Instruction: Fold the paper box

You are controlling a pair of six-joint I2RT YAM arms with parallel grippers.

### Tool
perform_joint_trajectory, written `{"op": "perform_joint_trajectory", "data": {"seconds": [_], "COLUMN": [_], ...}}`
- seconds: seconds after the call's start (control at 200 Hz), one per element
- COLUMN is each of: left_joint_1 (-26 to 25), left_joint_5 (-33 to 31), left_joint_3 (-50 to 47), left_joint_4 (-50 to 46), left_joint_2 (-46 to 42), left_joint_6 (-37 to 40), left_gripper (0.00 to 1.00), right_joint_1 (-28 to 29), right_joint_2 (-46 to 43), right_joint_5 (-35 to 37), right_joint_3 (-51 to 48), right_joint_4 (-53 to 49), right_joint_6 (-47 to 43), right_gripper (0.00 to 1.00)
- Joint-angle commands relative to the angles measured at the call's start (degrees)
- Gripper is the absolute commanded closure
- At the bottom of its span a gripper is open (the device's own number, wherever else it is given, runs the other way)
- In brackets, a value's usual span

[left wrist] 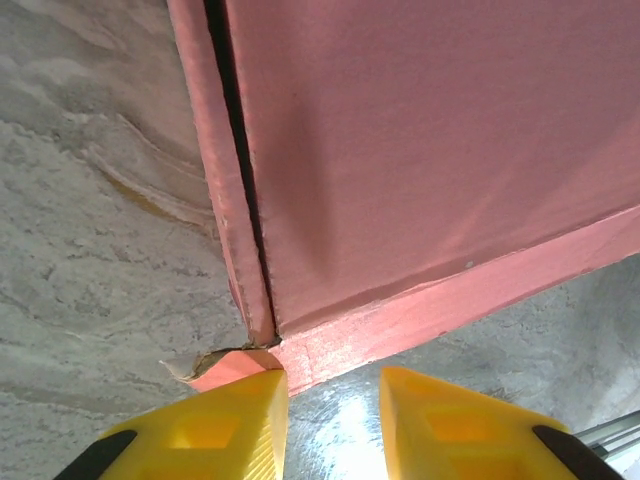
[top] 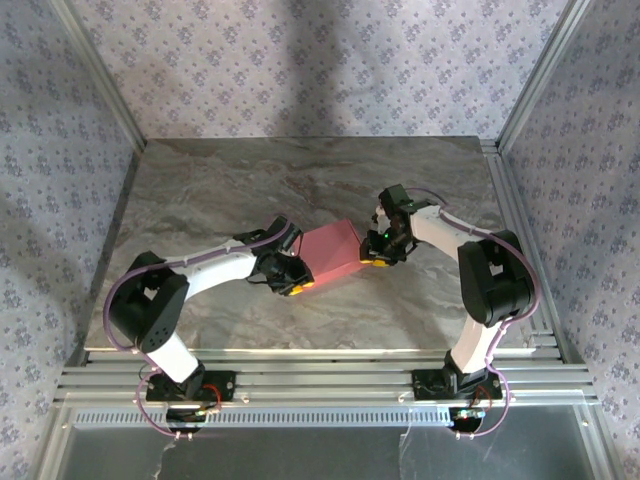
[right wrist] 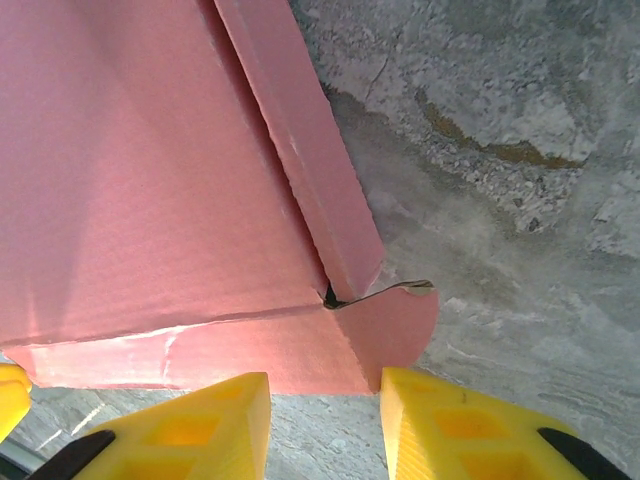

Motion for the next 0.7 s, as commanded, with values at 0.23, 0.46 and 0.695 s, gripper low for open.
{"op": "perform_joint_trajectory", "data": {"seconds": [0.23, 0.46, 0.695], "left_joint_1": [0.06, 1.45, 1.68], "left_joint_5": [-4.57, -3.55, -2.32], "left_joint_3": [2.68, 0.1, -0.52], "left_joint_4": [-7.43, -4.98, -3.19], "left_joint_2": [-5.28, -5.16, -2.85], "left_joint_6": [2.1, 1.81, 2.28], "left_gripper": [0.67, 0.66, 0.66], "right_joint_1": [-0.09, 0.51, 1.45], "right_joint_2": [-1.89, 2.04, 1.6], "right_joint_5": [3.07, 0.53, 0.25], "right_joint_3": [4.03, 5.2, 3.82], "right_joint_4": [-2.91, -2.89, -2.56], "right_joint_6": [-1.87, -1.87, -1.06], "right_gripper": [0.63, 0.62, 0.62]}}
